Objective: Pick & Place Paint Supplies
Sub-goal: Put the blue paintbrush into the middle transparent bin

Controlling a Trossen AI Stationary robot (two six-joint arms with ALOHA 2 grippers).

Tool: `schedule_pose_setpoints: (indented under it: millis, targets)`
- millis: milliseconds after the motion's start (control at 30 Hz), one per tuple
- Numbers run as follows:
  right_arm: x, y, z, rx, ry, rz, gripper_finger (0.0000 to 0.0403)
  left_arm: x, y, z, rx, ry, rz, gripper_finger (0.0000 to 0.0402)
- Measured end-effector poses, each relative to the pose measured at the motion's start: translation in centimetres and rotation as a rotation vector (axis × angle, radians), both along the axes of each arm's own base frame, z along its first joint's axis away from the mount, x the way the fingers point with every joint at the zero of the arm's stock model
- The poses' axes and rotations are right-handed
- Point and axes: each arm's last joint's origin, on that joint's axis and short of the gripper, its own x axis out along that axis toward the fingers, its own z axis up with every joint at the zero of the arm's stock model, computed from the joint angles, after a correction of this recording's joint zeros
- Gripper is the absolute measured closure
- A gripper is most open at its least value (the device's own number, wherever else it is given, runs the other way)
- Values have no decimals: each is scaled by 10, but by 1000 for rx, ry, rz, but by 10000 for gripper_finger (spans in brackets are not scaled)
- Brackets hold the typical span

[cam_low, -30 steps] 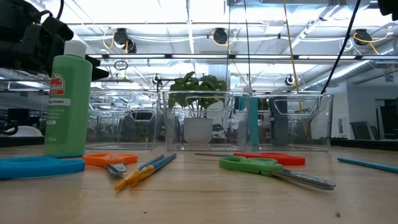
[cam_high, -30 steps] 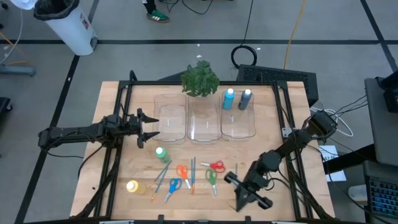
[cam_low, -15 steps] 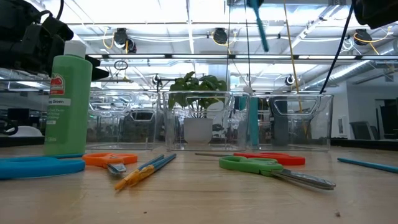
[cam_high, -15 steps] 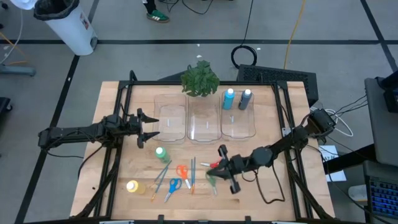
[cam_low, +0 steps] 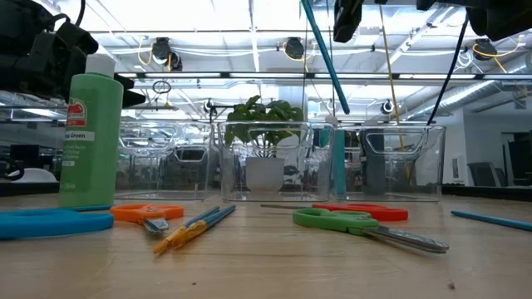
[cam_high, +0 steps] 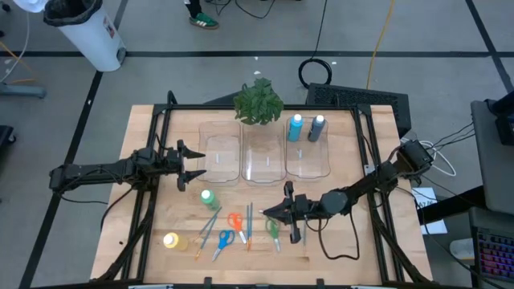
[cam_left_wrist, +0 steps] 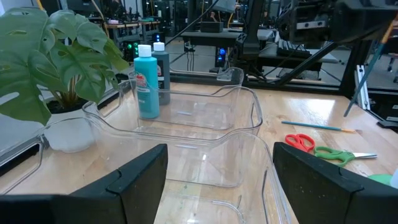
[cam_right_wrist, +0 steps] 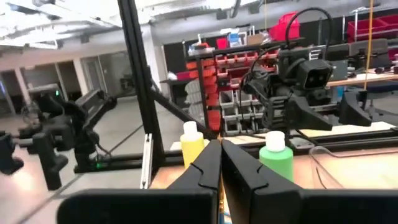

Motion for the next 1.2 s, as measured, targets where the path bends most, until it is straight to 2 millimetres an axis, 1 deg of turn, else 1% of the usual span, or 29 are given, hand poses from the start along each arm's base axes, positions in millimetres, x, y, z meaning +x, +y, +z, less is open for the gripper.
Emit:
schedule_pose_setpoints:
  millis: [100, 267, 333, 433, 533, 667, 800, 900, 967, 1067, 1200]
  targets:
    - [3, -10, 4, -5, -32, -42, 403, 0, 0, 0, 0, 0, 0, 107]
    - [11, -33, 6, -163, -60, -160, 403, 0, 0, 0, 0, 0, 0, 107]
    - [15, -44, 8, -157, -74, -189, 403, 0, 0, 0, 0, 0, 0, 107]
    - [21, -65, 10, -89, -82, -241, 403, 0, 0, 0, 0, 0, 0, 107]
    - [31, -88, 17, -88, -92, -290, 403, 0, 0, 0, 0, 0, 0, 107]
    - [50, -117, 28, -129, -12, -321, 403, 0, 0, 0, 0, 0, 0, 107]
    - [67, -144, 38, -174, 147, -368, 403, 0, 0, 0, 0, -1, 0, 107]
    - [71, -162, 33, -190, 292, -406, 403, 0, 0, 0, 0, 0, 0, 107]
    - [69, -172, 28, -162, 347, -428, 403, 0, 0, 0, 0, 0, 0, 107]
    - [64, -183, 16, -91, 378, -456, 403, 0, 0, 0, 0, -1, 0, 107]
    - [55, -189, 0, 6, 379, -474, 403, 0, 0, 0, 0, -1, 0, 107]
